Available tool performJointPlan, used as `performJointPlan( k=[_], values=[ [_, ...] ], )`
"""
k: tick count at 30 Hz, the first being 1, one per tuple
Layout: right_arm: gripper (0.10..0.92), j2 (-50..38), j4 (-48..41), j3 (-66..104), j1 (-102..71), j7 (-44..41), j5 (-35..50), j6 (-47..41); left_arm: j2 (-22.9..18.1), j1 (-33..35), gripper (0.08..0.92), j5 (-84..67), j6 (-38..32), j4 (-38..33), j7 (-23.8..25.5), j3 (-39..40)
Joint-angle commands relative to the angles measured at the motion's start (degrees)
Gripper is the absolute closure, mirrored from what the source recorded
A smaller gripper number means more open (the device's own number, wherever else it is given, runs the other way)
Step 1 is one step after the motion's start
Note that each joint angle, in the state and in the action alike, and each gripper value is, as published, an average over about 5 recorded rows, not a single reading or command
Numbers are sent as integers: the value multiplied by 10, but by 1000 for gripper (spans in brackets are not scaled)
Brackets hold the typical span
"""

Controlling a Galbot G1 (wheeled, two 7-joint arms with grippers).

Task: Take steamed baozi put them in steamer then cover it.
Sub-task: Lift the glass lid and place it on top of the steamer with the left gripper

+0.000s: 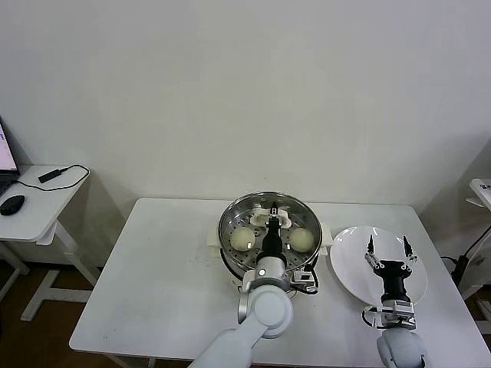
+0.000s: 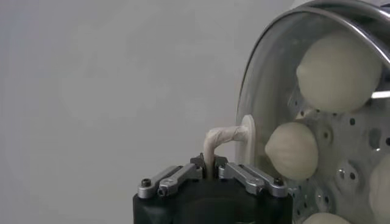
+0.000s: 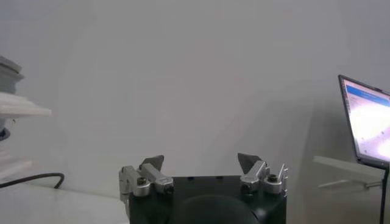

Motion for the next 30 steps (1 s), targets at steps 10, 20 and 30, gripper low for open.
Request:
performJointPlan(
  k=[10, 20, 30],
  values=[
    [203, 1, -1, 0, 0, 0, 0, 2, -2, 5, 810, 13, -10, 9, -8, -7],
    [203, 1, 0, 1, 0, 0, 0, 1, -5, 12, 801, 14, -12, -8, -1, -7],
    [203, 0, 1, 1, 0, 1, 0, 1, 1, 20, 536, 9, -10, -35, 0, -7]
  ],
)
